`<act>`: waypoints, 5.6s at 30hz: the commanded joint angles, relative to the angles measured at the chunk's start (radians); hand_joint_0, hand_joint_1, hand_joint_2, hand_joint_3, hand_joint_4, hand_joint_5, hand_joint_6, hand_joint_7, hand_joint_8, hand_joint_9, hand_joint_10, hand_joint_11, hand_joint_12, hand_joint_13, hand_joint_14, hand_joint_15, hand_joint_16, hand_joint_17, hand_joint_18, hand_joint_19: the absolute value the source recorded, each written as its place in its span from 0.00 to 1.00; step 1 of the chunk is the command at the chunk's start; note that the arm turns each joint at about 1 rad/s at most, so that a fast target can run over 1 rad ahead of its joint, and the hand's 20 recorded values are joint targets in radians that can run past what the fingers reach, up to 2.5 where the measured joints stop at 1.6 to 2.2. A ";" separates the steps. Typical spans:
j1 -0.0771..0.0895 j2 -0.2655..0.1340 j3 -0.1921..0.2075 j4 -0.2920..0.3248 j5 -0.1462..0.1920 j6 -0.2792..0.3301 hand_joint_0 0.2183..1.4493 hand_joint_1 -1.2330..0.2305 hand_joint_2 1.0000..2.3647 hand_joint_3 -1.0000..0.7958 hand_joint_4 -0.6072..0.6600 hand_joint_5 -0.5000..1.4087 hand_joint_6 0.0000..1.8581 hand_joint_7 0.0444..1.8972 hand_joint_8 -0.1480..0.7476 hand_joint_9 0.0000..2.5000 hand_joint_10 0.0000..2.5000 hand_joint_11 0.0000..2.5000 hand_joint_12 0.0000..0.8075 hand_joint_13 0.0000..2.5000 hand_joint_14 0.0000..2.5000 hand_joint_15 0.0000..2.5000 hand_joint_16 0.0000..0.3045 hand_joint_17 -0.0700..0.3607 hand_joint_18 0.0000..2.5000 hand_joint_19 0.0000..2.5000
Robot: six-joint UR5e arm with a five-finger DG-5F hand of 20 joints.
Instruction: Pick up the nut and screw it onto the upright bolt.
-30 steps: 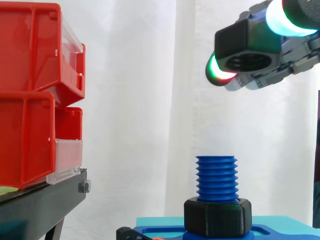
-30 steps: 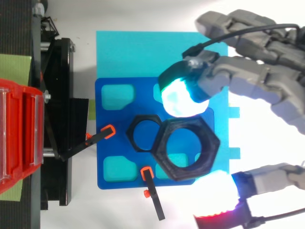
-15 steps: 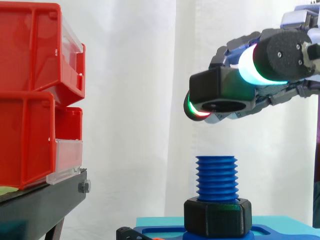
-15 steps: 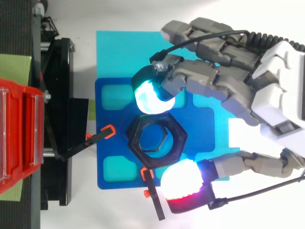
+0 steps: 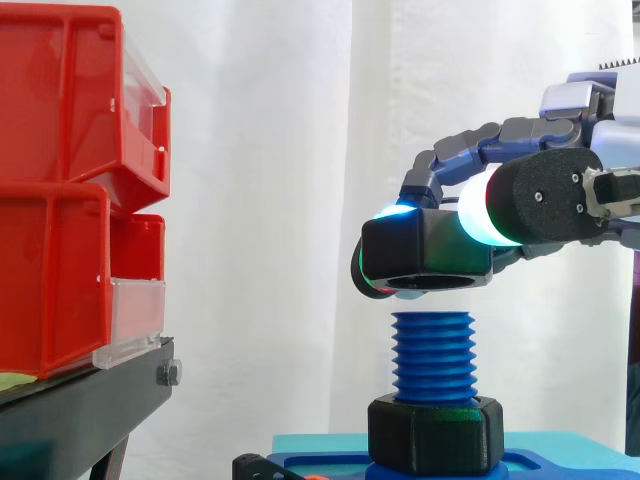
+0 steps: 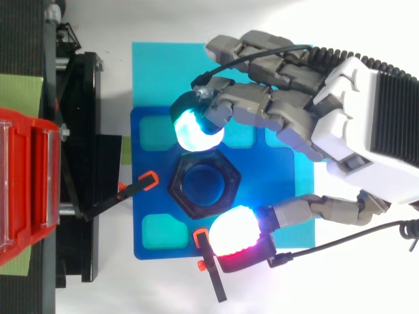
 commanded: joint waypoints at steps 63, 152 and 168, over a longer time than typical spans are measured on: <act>-0.015 -0.013 -0.001 -0.039 -0.050 -0.013 0.27 0.43 0.00 0.28 0.69 0.17 0.38 0.54 0.53 0.25 0.00 0.00 0.36 0.29 0.00 0.00 0.10 0.32 0.21 0.00; -0.058 -0.017 0.020 -0.032 -0.156 -0.053 0.25 0.37 0.00 0.28 0.68 0.17 0.36 0.56 0.52 0.25 0.00 0.00 0.37 0.28 0.00 0.00 0.12 0.35 0.24 0.00; -0.056 -0.017 0.034 -0.055 -0.166 -0.056 0.23 0.34 0.00 0.28 0.68 0.17 0.35 0.58 0.51 0.23 0.00 0.00 0.39 0.27 0.00 0.00 0.13 0.37 0.24 0.01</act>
